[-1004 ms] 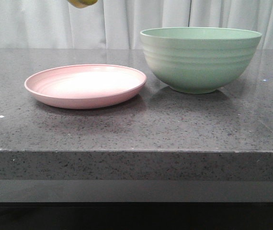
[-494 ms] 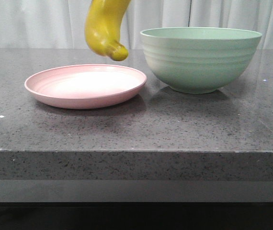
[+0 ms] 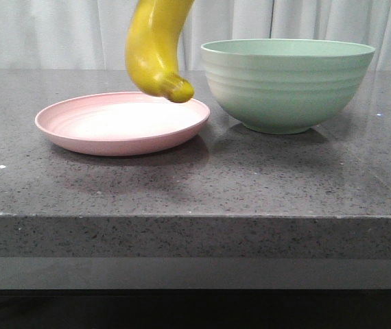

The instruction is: Transfer banana from pink plate to green bowl

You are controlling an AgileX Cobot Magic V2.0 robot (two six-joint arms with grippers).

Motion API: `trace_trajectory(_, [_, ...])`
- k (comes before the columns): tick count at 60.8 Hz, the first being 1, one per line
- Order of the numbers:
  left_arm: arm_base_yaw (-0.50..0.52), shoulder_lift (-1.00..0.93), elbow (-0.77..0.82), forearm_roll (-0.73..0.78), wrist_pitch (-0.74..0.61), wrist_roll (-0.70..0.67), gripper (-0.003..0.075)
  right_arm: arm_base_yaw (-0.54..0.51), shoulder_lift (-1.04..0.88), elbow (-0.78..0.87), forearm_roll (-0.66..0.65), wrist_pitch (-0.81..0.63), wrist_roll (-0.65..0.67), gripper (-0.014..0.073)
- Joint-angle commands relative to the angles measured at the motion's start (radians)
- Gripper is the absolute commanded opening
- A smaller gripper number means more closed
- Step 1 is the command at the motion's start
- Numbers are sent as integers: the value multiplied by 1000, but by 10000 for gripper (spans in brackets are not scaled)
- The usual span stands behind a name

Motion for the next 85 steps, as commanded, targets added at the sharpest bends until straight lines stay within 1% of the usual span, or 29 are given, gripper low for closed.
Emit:
trace_trajectory(1, [3, -67, 22, 4, -93, -2, 554, -23, -34, -38, -18, -49, -11, 67])
trace_trajectory(9, [44, -114, 113, 4, -125, -9, 554, -67, -34, -81, -20, 44, -11, 67])
trace_trajectory(20, [99, -131, 189, 2, -132, -9, 554, -136, -34, -155, -38, 94, -11, 67])
trace_trajectory(27, [98, -132, 193, 0, -138, -9, 554, -215, -15, -224, -39, 135, -11, 67])
trace_trajectory(36, [98, -132, 193, -12, -163, -9, 554, -329, 67, -348, -40, 201, -12, 67])
trace_trajectory(42, [98, -132, 193, -14, -163, -9, 554, -374, 133, -411, -48, 227, -35, 67])
trace_trajectory(47, [98, -132, 193, -14, -165, -9, 554, -387, 179, -423, -57, 230, -72, 67])
trace_trajectory(53, [98, -132, 193, -14, -169, -9, 554, -388, 222, -422, -98, 239, -115, 67])
trace_trajectory(63, [98, -132, 193, -14, -177, -9, 554, -388, 273, -422, -169, 268, -117, 68])
trace_trajectory(72, [98, -132, 193, -14, -178, -9, 554, -388, 309, -422, -186, 283, -117, 73])
trace_trajectory(76, [98, -132, 193, -14, -180, -9, 554, -388, 321, -422, -186, 282, -117, 101])
trace_trajectory(85, [98, -132, 193, -14, -180, -9, 554, -388, 340, -422, -186, 282, -117, 232])
